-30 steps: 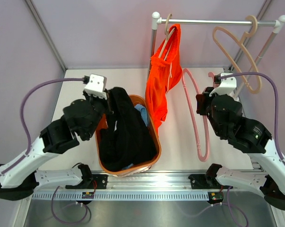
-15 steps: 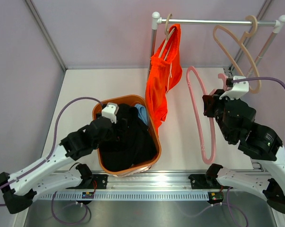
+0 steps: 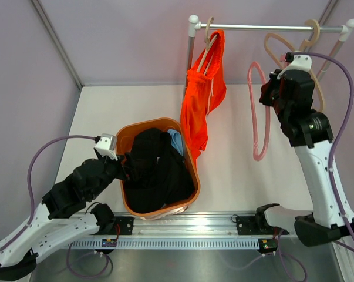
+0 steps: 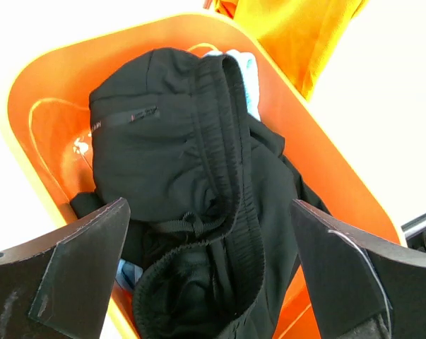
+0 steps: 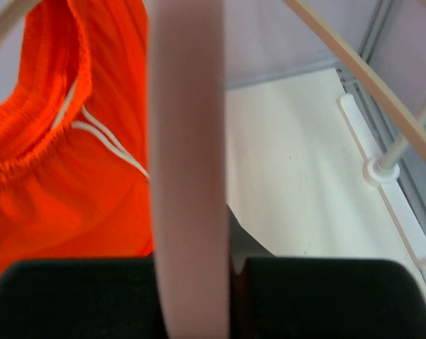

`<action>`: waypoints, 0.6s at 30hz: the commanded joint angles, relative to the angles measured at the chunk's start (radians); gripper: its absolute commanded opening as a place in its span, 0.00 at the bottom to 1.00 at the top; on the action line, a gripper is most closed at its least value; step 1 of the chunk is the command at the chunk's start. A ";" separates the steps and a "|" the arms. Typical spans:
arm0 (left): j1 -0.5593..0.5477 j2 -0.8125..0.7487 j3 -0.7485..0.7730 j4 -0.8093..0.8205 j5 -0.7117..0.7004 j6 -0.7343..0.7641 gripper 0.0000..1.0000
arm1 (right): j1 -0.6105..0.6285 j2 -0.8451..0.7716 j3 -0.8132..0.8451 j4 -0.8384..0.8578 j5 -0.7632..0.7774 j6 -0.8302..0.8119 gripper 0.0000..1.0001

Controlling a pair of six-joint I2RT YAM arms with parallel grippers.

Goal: Remove the shorts from the hanger

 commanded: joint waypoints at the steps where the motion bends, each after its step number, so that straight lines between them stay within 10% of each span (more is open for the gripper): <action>1: 0.003 -0.032 -0.049 0.028 0.045 -0.033 0.99 | -0.094 0.103 0.158 0.091 -0.250 -0.025 0.00; 18: -0.016 -0.256 -0.103 0.017 0.179 -0.030 0.99 | -0.227 0.552 0.527 0.287 -0.443 -0.156 0.00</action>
